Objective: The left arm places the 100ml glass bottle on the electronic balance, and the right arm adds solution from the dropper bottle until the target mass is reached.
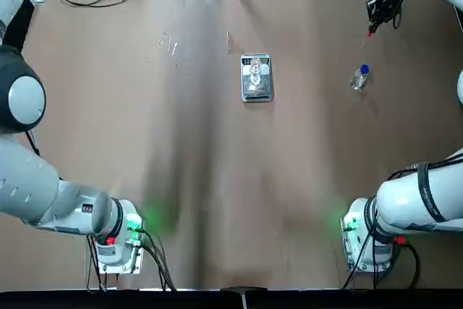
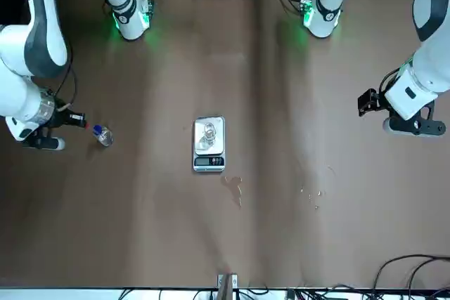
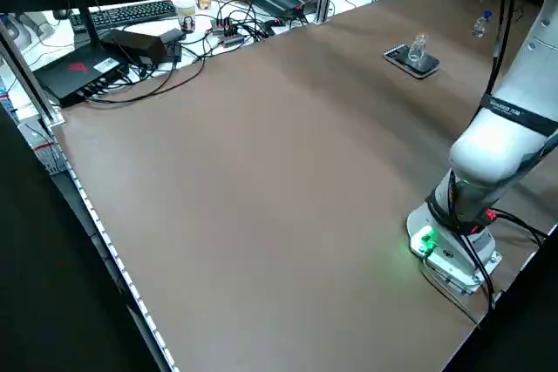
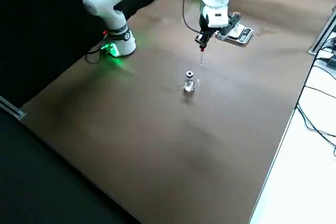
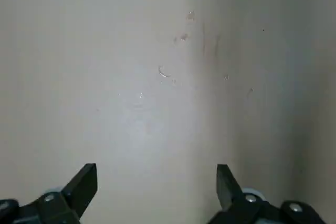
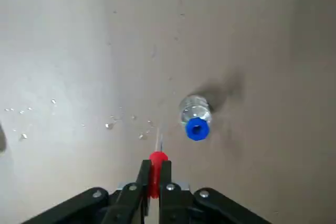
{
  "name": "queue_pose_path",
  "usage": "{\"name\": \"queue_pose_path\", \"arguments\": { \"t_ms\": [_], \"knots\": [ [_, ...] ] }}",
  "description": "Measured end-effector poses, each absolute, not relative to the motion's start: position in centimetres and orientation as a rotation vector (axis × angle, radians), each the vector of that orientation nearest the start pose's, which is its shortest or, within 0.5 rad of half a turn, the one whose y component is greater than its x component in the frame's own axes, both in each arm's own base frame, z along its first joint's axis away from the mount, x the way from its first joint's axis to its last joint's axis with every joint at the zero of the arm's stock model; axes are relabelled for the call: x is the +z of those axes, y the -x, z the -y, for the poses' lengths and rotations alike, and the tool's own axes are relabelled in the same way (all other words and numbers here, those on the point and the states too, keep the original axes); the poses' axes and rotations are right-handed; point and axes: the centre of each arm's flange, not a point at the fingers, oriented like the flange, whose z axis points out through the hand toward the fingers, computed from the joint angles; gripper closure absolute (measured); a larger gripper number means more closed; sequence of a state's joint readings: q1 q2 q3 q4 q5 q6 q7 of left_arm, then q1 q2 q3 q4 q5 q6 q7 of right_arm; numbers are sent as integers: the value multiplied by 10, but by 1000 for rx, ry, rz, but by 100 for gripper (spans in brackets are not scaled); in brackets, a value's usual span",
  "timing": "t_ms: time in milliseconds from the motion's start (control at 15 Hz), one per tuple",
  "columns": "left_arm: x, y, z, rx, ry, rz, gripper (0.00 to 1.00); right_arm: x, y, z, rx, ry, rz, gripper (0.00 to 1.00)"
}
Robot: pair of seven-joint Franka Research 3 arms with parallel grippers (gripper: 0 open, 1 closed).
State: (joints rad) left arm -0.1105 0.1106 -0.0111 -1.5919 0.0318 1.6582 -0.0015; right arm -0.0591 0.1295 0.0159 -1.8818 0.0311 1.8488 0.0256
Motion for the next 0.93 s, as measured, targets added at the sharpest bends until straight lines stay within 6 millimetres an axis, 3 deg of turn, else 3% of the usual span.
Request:
{"name": "queue_pose_path", "arguments": {
  "t_ms": [400,733,933],
  "knots": [
    [560,-588,70,62,3102,-197,0,431,-576,-28,245,3052,-199,90],
    [560,-586,85,60,3101,-240,0,439,-576,-68,237,3000,-248,90],
    [560,-587,79,60,3103,-223,0,447,-576,-95,230,2971,-276,90]
  ]
}}
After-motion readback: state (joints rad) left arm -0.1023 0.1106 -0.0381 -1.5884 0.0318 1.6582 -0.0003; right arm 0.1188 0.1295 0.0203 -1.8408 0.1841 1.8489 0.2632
